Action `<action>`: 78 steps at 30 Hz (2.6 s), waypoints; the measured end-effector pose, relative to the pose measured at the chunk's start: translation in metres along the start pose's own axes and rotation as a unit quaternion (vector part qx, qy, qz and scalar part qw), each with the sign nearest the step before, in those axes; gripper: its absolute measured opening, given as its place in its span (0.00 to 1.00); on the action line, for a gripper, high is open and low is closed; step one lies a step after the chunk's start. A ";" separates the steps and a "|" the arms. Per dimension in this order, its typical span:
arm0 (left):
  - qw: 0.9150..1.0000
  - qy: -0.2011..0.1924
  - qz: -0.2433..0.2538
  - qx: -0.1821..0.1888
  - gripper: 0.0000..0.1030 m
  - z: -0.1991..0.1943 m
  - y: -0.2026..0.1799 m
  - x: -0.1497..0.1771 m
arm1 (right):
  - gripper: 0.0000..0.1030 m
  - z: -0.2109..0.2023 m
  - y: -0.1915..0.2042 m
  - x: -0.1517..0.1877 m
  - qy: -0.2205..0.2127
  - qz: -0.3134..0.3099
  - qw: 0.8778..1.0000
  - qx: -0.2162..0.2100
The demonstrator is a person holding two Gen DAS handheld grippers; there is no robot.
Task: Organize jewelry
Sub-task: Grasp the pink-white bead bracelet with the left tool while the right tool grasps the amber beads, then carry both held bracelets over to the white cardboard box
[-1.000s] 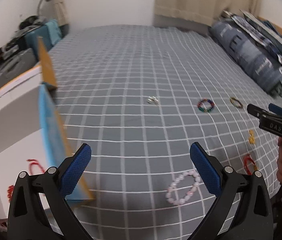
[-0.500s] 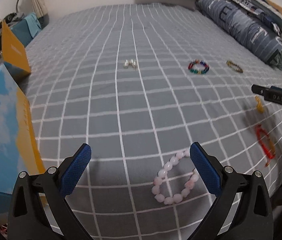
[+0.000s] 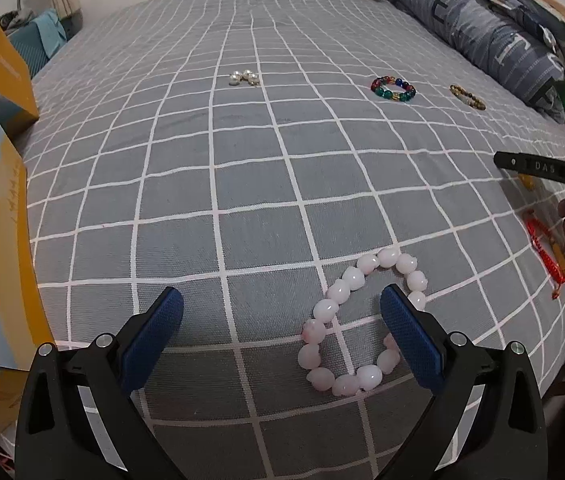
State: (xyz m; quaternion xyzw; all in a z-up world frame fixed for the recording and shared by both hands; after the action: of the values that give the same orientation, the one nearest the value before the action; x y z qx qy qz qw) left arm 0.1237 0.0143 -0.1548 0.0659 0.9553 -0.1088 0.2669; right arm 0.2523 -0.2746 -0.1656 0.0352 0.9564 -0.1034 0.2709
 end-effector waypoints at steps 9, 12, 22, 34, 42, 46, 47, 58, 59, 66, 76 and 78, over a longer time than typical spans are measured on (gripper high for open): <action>1.000 0.002 0.013 0.001 0.77 0.000 -0.003 0.001 | 0.51 -0.007 0.018 -0.001 -0.005 -0.025 1.000 -0.014; 1.000 0.001 0.019 0.006 0.66 -0.002 -0.006 0.001 | 0.37 -0.009 0.022 -0.001 -0.004 -0.028 0.999 -0.018; 0.999 0.016 0.024 0.030 0.14 -0.003 -0.014 0.005 | 0.09 -0.011 0.022 -0.002 0.000 -0.025 1.000 -0.014; 0.999 0.009 0.022 0.047 0.10 -0.015 -0.019 0.001 | 0.09 -0.015 0.018 -0.003 -0.001 -0.014 1.000 -0.012; 0.998 0.002 0.018 0.052 0.10 -0.024 -0.023 -0.002 | 0.09 -0.020 0.015 -0.002 -0.008 -0.010 1.000 -0.007; 0.998 -0.004 0.018 0.055 0.10 -0.030 -0.025 -0.004 | 0.09 -0.026 0.013 -0.001 -0.013 -0.005 1.000 -0.007; 0.998 -0.006 0.019 0.056 0.10 -0.032 -0.026 -0.004 | 0.09 -0.028 0.012 -0.001 -0.016 -0.003 1.000 -0.007; 0.997 -0.021 0.022 0.069 0.10 -0.053 -0.037 -0.013 | 0.09 -0.064 0.008 -0.007 -0.054 0.001 0.998 -0.011; 0.997 -0.024 0.022 0.070 0.10 -0.055 -0.038 -0.014 | 0.09 -0.068 0.008 -0.007 -0.057 0.002 0.998 -0.013; 0.996 -0.039 0.025 0.072 0.10 -0.069 -0.043 -0.021 | 0.09 -0.089 0.011 -0.013 -0.077 0.001 0.997 -0.021; 0.996 -0.059 0.029 0.066 0.10 -0.087 -0.044 -0.036 | 0.09 -0.119 0.019 -0.017 -0.102 0.004 0.994 -0.037; 0.996 -0.062 0.029 0.063 0.10 -0.090 -0.043 -0.038 | 0.09 -0.125 0.022 -0.017 -0.106 0.003 0.994 -0.040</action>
State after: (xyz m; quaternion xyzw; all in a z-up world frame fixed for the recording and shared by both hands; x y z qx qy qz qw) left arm 0.1041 -0.0078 -0.0525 0.1038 0.9258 -0.1647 0.3240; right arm 0.2057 -0.2261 -0.0567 0.0161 0.9254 -0.0674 0.3725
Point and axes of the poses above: each gripper's, at about its wrist camera, not at the fingertips, and z roughly the way its jaws point, y to its left, x to its underside, the point moved 8 cm from there along z, roughly the way its jaws point, and after that the axes turned 11 degrees about x, right-handed, at the moved point
